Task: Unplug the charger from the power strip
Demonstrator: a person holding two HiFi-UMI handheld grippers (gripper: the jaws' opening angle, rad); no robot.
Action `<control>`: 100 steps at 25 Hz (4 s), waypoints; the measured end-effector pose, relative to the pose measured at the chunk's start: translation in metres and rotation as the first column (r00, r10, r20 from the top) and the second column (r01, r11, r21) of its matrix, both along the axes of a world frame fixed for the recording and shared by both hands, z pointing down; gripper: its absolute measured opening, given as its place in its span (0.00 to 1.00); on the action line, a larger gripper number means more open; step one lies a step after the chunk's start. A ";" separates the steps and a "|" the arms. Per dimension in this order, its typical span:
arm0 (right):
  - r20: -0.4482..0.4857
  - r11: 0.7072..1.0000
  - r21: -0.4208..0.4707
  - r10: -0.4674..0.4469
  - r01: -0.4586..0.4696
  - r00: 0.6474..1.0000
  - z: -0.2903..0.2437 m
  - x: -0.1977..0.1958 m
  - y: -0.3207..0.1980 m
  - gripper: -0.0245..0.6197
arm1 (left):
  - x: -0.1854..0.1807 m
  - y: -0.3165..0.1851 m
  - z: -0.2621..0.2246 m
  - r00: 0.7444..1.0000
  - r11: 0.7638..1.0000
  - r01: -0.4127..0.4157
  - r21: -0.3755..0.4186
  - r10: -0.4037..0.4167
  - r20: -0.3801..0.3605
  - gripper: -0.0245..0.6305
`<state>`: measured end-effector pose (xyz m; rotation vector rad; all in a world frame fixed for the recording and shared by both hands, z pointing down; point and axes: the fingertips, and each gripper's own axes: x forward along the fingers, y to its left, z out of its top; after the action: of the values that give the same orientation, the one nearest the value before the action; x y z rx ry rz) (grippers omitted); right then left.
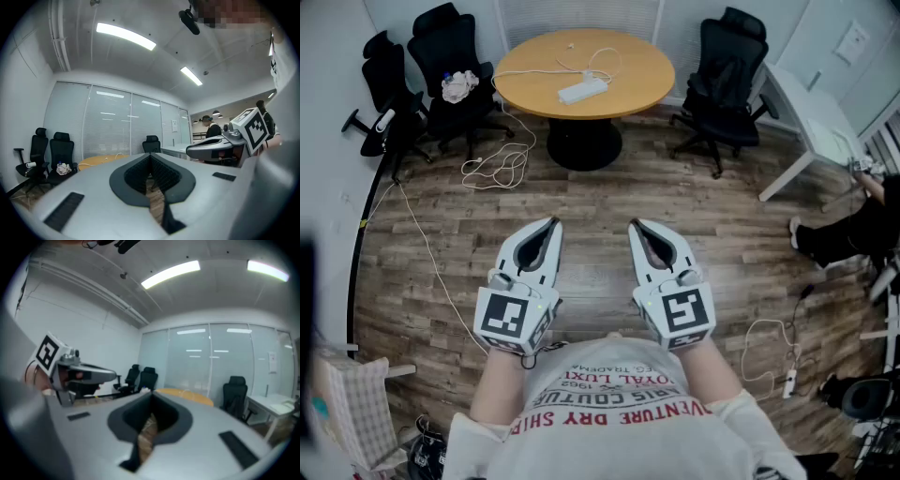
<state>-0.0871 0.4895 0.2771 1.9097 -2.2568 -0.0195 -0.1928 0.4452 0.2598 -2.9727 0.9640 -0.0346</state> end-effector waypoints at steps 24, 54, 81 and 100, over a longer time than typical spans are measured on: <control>0.068 0.995 -0.032 -0.087 0.089 0.994 0.030 0.078 -0.040 0.08 | 0.069 -0.036 0.030 0.999 0.998 0.044 -0.046 -0.043 0.006 0.08; 0.012 0.996 -0.062 -0.060 0.061 0.998 0.058 0.121 -0.471 0.08 | 0.128 -0.471 0.073 0.999 0.989 -0.039 -0.142 0.043 0.024 0.08; 0.103 0.836 -0.351 -0.413 0.422 0.905 0.181 0.274 -0.728 0.08 | 0.266 -0.674 0.147 0.965 0.945 0.260 -0.197 -0.244 0.100 0.08; 0.099 0.731 -0.603 -0.328 0.319 0.939 0.290 0.265 -0.735 0.08 | 0.278 -0.704 0.352 0.916 0.902 0.115 -0.415 0.065 0.396 0.08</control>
<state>0.1777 -0.2459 0.5675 1.1594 -2.1806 0.5808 0.0856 -0.2585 0.6114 -3.1174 1.0447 -0.9437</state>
